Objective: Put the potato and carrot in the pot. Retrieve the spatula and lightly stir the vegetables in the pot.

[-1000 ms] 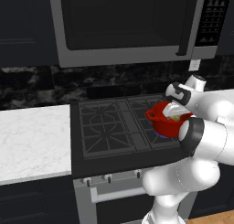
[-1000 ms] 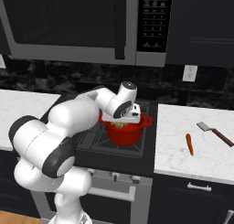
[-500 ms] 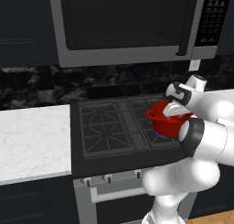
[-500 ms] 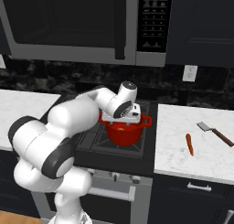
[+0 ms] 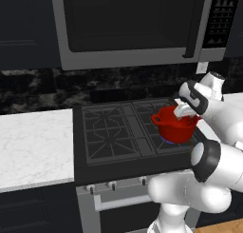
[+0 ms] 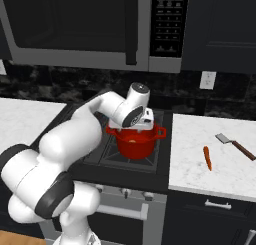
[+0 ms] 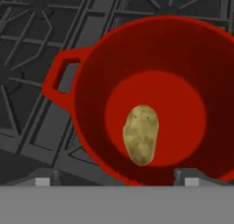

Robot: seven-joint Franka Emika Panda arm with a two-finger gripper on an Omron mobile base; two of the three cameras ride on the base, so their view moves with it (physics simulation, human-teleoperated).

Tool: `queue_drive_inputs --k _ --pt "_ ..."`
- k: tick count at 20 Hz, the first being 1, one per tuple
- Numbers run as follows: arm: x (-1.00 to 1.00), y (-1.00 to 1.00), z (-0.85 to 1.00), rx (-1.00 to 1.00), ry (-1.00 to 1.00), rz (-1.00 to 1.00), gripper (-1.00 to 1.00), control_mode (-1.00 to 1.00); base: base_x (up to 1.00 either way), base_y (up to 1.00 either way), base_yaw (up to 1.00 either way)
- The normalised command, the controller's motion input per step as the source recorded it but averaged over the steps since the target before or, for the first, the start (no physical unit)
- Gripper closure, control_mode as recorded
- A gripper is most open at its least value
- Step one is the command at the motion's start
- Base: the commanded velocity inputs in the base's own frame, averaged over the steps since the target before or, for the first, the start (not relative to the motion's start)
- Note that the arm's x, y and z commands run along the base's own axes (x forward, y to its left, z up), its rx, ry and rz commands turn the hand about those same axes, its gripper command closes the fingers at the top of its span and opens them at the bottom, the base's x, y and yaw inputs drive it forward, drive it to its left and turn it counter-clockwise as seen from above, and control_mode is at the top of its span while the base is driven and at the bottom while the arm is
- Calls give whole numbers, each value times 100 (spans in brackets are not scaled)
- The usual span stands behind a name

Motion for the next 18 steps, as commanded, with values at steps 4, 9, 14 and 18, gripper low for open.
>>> queue_drive_inputs --k 4,9,14,18 --pt "-80 -28 62 -6 15 -11 -100 -100 0 0 0" --pt "-68 -62 36 -9 0 -5 -100 -100 0 0 0" --pt "-27 -95 0 0 6 -3 -100 -100 0 0 0" --pt "-2 -100 0 0 9 0 -100 -100 0 0 0"
